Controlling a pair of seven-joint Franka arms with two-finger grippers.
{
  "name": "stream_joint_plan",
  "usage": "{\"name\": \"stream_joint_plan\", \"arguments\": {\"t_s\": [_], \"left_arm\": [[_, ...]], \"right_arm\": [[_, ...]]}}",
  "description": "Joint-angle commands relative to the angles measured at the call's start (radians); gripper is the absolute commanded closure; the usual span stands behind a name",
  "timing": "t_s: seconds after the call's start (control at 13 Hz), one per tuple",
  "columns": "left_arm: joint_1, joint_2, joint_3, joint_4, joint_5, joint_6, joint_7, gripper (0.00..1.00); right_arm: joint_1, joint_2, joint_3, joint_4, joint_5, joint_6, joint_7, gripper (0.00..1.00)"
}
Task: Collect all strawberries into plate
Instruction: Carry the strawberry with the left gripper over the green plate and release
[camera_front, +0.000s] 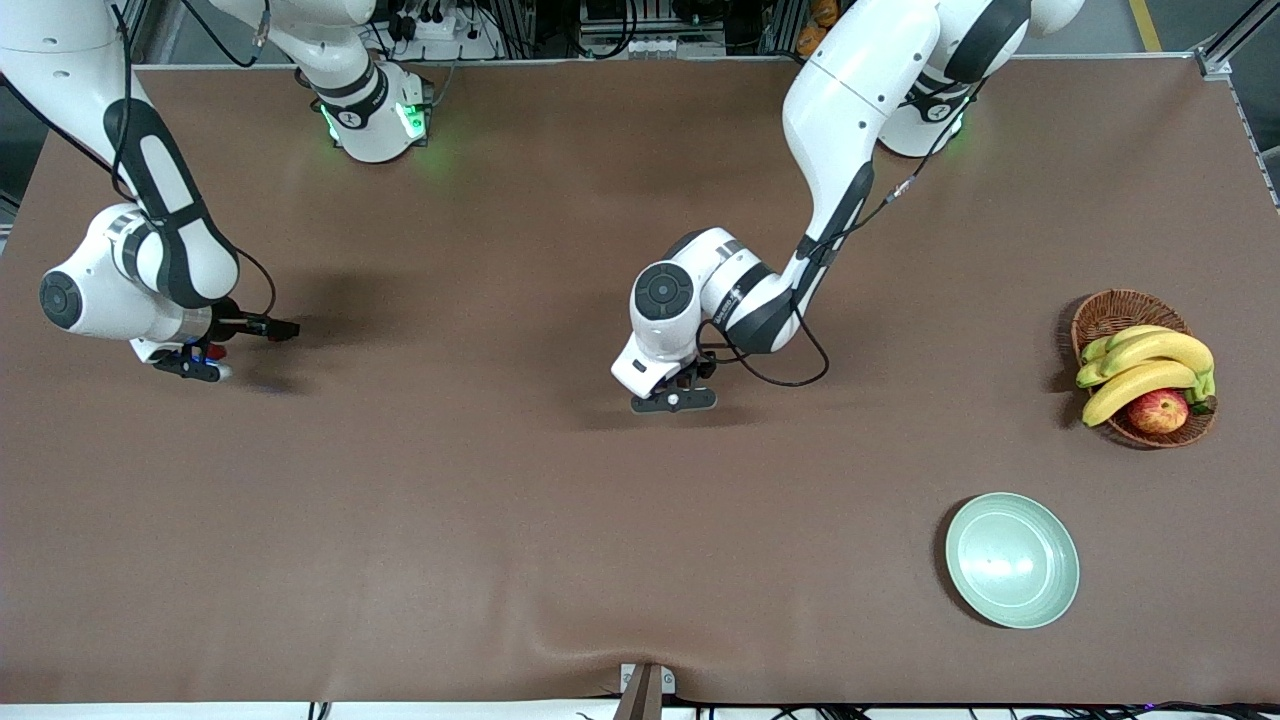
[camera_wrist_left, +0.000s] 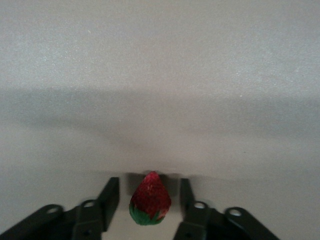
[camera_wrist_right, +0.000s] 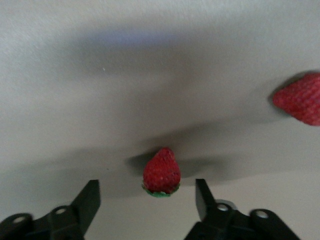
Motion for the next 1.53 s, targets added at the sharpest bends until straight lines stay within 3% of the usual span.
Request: {"name": "stream_joint_plan", "arguments": {"t_s": [0.0,0.31,0.46,0.61,0.69,0.84,1.0,1.23,1.46], "left_arm": [[0.0,-0.012,0.002,-0.003,0.026,-0.049,-0.005,1.0],[0.02,-0.042,0.004,-0.001,0.016,-0.054,-0.05,1.0],[0.127,-0.119,0.002,-0.001,0.016,-0.136,-0.12,1.0],[0.267,-0.192,0.004,0.001,0.016,-0.223,-0.127,1.0],[0.35,-0.224,0.004,-0.001,0.016,-0.247,-0.136,1.0],[0.519,-0.248,0.002,0.002,0.026,-0.27,-0.14,1.0],[0.66,-0.219,0.004,0.005,0.029,-0.209,-0.12,1.0],[0.75,-0.127,0.004,0.005,0.069,-0.052,-0.107,1.0],[0.784,-0.081,0.002,0.007,0.079,0.008,-0.039,1.0]], "right_arm": [[-0.024,-0.039,0.011,-0.048,-0.02,0.034,-0.035,0.42],[-0.021,-0.032,0.011,-0.044,-0.023,0.059,-0.037,0.56],[-0.019,-0.029,0.011,-0.043,-0.026,0.082,-0.037,0.64],[-0.015,-0.031,0.013,-0.038,-0.028,0.08,-0.037,0.93],[-0.015,-0.032,0.013,-0.032,-0.028,0.077,-0.035,1.0],[-0.007,-0.045,0.018,0.0,-0.026,0.032,-0.023,1.0],[0.011,-0.045,0.019,0.121,-0.025,-0.156,0.026,1.0],[0.098,-0.043,0.019,0.276,-0.022,-0.363,0.214,1.0],[0.229,-0.042,0.024,0.36,0.012,-0.42,0.435,1.0]]}}
